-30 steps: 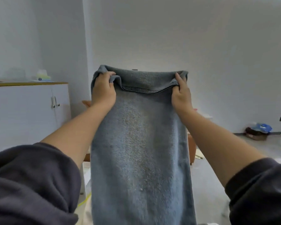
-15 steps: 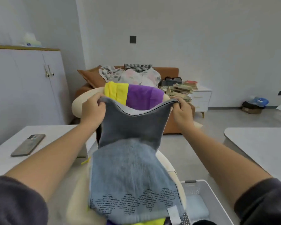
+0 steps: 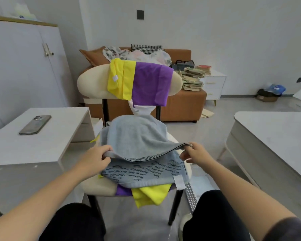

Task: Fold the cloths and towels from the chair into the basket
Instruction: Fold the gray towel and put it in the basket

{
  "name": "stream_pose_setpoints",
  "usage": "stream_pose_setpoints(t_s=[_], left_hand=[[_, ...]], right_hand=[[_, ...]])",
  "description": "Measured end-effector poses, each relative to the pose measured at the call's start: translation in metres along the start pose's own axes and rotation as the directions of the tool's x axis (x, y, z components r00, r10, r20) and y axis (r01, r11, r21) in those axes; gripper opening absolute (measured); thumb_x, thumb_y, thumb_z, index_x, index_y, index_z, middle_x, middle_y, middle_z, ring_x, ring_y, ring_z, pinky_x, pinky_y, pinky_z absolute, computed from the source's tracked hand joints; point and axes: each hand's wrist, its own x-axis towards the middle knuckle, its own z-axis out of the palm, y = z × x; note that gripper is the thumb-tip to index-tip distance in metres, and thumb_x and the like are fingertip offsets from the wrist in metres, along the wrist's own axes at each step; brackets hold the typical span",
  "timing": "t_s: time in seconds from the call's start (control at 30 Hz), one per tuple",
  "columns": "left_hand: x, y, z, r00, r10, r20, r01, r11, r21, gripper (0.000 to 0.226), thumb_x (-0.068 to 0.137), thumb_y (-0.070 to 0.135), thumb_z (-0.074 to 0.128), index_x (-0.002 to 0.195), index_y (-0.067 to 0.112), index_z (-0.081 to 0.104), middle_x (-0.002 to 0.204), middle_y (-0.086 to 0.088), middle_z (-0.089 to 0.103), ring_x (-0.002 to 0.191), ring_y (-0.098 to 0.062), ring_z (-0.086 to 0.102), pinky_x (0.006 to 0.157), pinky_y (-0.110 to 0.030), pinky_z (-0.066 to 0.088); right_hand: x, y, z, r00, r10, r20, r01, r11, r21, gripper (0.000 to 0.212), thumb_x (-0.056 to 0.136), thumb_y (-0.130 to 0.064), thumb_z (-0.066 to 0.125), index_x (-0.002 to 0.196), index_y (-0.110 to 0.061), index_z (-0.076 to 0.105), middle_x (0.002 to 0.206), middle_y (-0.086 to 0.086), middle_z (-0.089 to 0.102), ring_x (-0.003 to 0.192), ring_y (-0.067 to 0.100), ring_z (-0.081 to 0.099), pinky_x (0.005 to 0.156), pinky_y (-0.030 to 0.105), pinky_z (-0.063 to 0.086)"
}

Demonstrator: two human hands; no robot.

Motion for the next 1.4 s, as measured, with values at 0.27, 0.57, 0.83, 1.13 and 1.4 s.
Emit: stream_pose_setpoints(t_s=[0.27, 0.57, 0.83, 1.13, 1.4], left_hand=[[-0.009, -0.006, 0.034, 0.998, 0.043, -0.039, -0.025, 0.926, 0.376, 0.027, 0.076, 0.052, 0.057, 0.080, 0.025, 0.053, 0.089, 0.007, 0.046, 0.079, -0.016, 0.055, 0.058, -0.029, 0.032], [0.024, 0.027, 0.058, 0.915, 0.256, -0.311, -0.145, 0.929, 0.339, 0.020, 0.074, 0.032, 0.049, 0.082, 0.017, 0.061, 0.108, -0.005, 0.058, 0.106, -0.021, 0.053, 0.084, -0.040, 0.040], [0.060, 0.060, 0.106, 0.940, 0.340, -0.026, -0.321, 0.909, 0.267, 0.052, 0.072, 0.059, 0.039, 0.107, 0.025, 0.057, 0.107, 0.011, 0.056, 0.104, -0.012, 0.053, 0.085, -0.031, 0.030], [0.092, 0.080, 0.120, 0.981, 0.150, -0.120, -0.154, 0.988, -0.026, 0.013, 0.086, 0.016, 0.050, 0.096, 0.016, 0.059, 0.092, -0.001, 0.063, 0.087, -0.025, 0.058, 0.071, -0.034, 0.041], [0.116, 0.066, 0.104, 0.987, -0.117, -0.114, 0.073, 0.940, -0.334, 0.023, 0.086, -0.002, 0.043, 0.066, 0.010, 0.037, 0.058, -0.002, 0.045, 0.054, -0.015, 0.042, 0.051, -0.025, 0.031]], right_hand=[[-0.012, 0.007, 0.021, 0.992, 0.104, 0.073, -0.113, 0.985, 0.132, 0.020, 0.101, -0.018, 0.039, 0.094, -0.013, 0.057, 0.076, 0.003, 0.065, 0.059, 0.013, 0.051, 0.051, 0.014, 0.043], [0.016, 0.013, 0.019, 0.983, 0.148, 0.111, -0.163, 0.977, 0.137, 0.019, 0.098, -0.023, 0.043, 0.091, -0.020, 0.060, 0.075, -0.006, 0.072, 0.061, 0.010, 0.055, 0.068, 0.026, 0.042], [0.034, 0.028, 0.014, 0.966, 0.098, 0.238, -0.185, 0.907, 0.378, 0.022, 0.100, -0.021, 0.039, 0.093, -0.015, 0.060, 0.085, -0.001, 0.073, 0.062, 0.012, 0.056, 0.068, 0.029, 0.042], [0.060, 0.012, 0.019, 0.985, -0.070, 0.160, 0.006, 0.930, 0.368, 0.028, 0.100, -0.017, 0.040, 0.089, -0.011, 0.065, 0.079, 0.003, 0.072, 0.057, 0.014, 0.046, 0.064, 0.028, 0.038], [0.089, -0.012, 0.053, 0.966, -0.151, 0.210, -0.048, 0.692, 0.720, 0.032, 0.092, 0.011, 0.039, 0.110, -0.008, 0.059, 0.101, 0.018, 0.068, 0.094, 0.026, 0.069, 0.082, 0.030, 0.057]])
